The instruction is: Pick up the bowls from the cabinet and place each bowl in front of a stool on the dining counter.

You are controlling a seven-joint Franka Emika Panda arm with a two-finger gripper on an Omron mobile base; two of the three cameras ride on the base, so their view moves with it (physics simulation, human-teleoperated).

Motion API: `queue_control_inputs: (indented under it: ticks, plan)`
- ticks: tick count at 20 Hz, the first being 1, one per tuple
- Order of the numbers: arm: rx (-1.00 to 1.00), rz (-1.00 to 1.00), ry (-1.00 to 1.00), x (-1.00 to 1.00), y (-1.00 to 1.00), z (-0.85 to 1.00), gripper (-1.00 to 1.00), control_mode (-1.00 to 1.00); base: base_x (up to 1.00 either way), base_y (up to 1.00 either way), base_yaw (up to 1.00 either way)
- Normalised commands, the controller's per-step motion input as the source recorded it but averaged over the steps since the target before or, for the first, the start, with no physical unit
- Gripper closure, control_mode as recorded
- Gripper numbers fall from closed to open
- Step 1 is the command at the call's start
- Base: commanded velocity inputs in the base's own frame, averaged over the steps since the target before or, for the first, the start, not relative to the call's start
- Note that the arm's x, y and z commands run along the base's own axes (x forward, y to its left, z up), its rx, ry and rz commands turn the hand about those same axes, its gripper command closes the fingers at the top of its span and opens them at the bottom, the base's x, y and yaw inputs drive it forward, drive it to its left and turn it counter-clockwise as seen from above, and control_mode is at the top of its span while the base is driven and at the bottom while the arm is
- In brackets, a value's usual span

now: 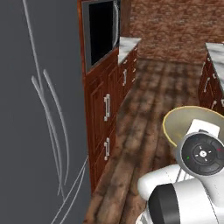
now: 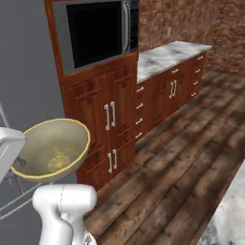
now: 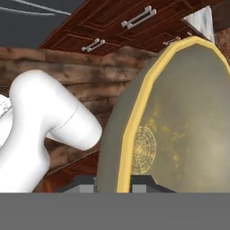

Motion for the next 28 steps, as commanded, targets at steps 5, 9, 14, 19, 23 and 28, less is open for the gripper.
queue_control_inputs:
  ticks: [5,9,14,19,23,28]
  plan:
    - [0.00,0.00,0.00,0.00,0.00,0.00,1.00,1.00,0.24,-0.02,-0.61]
    - [0.00,0.00,0.00,0.00,0.00,0.00,1.00,1.00,0.25,0.30,-0.32]
    - [0.00,0.00,0.00,0.00,0.00,0.00,1.00,1.00,0.76,0.02,-0.02]
    - [0.00,0.00,0.00,0.00,0.00,0.00,1.00,1.00,1.00,0.00,-0.05]
    - [0.00,0.00,0.00,0.00,0.00,0.00,1.00,1.00,1.00,0.00,-0.16]
    - [0.00,0.00,0.00,0.00,0.00,0.00,1.00,1.00,1.00,0.00,-0.30]
